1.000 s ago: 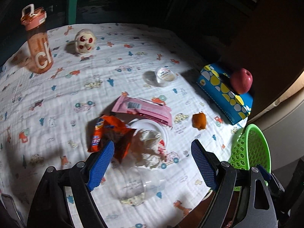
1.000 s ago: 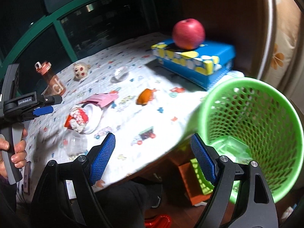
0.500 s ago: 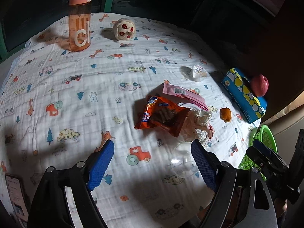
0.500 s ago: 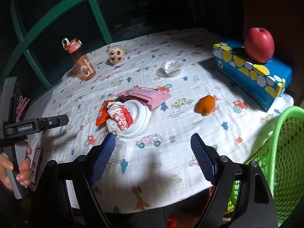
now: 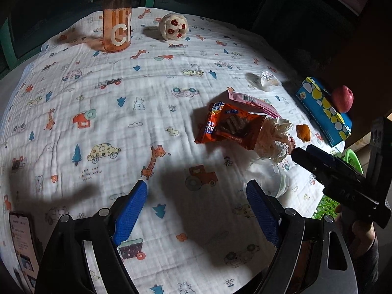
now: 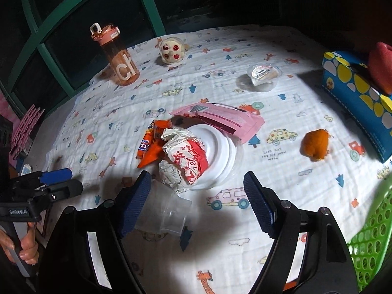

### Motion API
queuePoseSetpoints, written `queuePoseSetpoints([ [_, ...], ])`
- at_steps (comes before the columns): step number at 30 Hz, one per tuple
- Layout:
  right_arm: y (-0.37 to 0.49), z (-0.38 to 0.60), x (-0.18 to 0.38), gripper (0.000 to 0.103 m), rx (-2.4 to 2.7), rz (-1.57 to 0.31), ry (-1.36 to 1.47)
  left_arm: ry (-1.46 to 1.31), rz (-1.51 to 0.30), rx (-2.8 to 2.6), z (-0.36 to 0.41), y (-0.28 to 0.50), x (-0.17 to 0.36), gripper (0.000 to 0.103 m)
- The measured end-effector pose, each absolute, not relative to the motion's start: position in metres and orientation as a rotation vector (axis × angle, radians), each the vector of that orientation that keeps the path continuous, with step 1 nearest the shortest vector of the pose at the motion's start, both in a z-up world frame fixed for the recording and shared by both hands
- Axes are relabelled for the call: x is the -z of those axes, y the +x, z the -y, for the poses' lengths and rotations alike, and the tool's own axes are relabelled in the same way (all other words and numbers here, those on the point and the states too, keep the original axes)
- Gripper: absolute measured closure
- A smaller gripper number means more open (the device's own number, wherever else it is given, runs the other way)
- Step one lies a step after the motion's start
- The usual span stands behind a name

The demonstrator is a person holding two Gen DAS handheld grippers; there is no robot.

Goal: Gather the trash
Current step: 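Grasp the crumpled red-and-white paper with right gripper while left grasps clear cup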

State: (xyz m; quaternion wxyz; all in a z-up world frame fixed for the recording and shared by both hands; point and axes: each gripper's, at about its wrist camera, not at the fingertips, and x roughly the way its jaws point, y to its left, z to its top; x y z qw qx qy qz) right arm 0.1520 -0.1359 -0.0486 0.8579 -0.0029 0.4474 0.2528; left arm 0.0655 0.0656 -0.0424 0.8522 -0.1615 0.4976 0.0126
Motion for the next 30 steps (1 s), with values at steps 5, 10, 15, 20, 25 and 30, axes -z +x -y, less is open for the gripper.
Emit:
queuePoseSetpoints([
  [5, 0.164, 0.120, 0.055, 0.030, -0.546, -0.953, -0.028, -0.324, -1.064, -0.009, -0.062, 0.058, 0.050, 0.023],
  [10, 0.176, 0.112, 0.064, 0.040, -0.547, -0.987, -0.035, -0.315, -1.068, 0.012, -0.058, 0.053, 0.053, 0.023],
  [15, 0.176, 0.110, 0.067, 0.055, -0.542, -0.983, -0.052, -0.296, -1.069, 0.048, -0.048, 0.052, 0.054, 0.023],
  [20, 0.175, 0.119, 0.062, 0.058, -0.536, -0.974, -0.010, -0.276, -1.066, 0.104, -0.032, 0.056, 0.055, 0.023],
  [25, 0.170, 0.140, 0.049, 0.058, -0.513, -0.939, 0.033, -0.249, -1.050, 0.177, -0.009, 0.065, 0.053, 0.023],
  [30, 0.162, 0.165, 0.035, 0.058, -0.476, -0.909, 0.075, -0.211, -1.057, 0.222, 0.017, 0.077, 0.060, 0.023],
])
